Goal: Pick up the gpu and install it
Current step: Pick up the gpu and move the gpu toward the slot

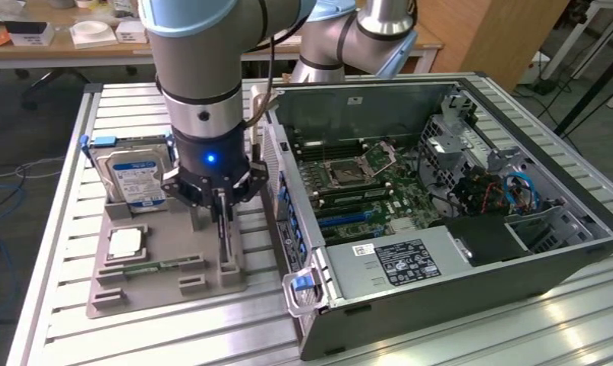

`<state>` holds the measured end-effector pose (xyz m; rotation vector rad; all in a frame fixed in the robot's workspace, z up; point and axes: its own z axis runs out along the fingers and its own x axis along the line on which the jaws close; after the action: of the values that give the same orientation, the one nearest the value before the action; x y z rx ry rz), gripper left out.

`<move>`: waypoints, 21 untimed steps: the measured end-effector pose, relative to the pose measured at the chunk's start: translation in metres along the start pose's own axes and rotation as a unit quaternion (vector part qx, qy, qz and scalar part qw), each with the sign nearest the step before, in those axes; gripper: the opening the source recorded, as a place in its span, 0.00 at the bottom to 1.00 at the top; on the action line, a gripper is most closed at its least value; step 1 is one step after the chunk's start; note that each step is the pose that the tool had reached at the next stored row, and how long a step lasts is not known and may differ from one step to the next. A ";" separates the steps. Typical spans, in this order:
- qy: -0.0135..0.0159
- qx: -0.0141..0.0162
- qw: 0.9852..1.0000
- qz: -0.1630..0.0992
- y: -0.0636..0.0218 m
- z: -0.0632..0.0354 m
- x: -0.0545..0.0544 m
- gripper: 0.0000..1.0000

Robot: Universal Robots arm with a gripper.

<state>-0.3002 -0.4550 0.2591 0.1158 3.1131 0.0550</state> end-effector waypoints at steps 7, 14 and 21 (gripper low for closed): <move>0.000 0.000 1.000 0.000 0.0009 -0.0240 -0.001 0.26; 0.000 0.000 1.000 0.000 0.0018 -0.0510 -0.001 0.26; 0.000 0.000 1.000 0.000 0.0028 -0.0769 -0.002 0.26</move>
<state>-0.3002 -0.4550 0.3360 0.1157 3.1131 0.0550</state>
